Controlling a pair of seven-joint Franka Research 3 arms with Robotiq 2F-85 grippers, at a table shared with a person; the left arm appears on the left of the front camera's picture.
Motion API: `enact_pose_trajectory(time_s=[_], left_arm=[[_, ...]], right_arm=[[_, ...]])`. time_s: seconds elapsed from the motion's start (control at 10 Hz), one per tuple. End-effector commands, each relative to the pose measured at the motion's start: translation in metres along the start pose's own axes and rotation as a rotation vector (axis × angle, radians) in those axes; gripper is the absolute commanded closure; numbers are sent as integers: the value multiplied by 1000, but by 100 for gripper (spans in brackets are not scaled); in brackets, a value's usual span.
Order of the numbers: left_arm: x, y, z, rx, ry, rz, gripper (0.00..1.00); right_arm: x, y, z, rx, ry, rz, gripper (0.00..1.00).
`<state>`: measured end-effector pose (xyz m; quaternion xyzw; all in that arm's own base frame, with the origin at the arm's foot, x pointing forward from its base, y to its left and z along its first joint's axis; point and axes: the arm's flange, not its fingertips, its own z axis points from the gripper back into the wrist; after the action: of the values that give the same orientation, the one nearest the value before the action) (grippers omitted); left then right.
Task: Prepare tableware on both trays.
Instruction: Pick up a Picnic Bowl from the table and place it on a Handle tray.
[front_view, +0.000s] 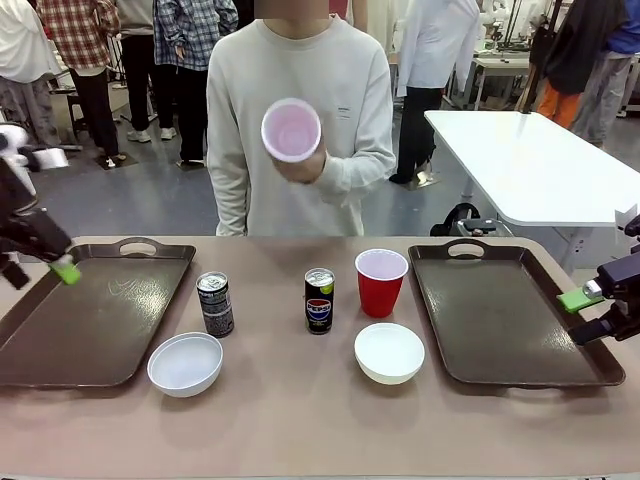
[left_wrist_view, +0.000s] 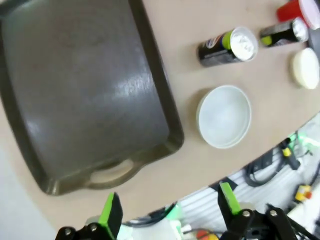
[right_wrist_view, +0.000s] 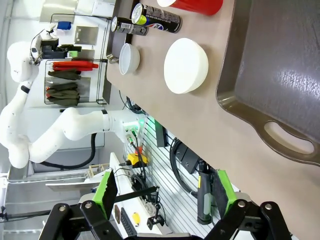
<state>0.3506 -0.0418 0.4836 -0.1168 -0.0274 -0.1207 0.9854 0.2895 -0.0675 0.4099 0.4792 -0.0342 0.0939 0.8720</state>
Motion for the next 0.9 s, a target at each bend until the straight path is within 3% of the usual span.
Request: enact_pose_trajectory(time_s=[0.0, 0.3, 0.4, 0.5, 0.8], left_arm=[[21, -33, -28, 135, 8, -19, 0], [27, -91, -66, 189, -36, -57, 0], [20, -90, -70, 139, -71, -46, 0], [28, -88, -55, 153, -6, -80, 0], [27, -93, -63, 148, -22, -80, 0]], right_arm=[[0, -1, 0, 19, -1, 1, 0], [0, -1, 0, 19, -1, 1, 0], [0, -1, 0, 19, -1, 1, 0], [0, -1, 0, 19, -1, 1, 0], [0, -1, 0, 19, -1, 1, 0]])
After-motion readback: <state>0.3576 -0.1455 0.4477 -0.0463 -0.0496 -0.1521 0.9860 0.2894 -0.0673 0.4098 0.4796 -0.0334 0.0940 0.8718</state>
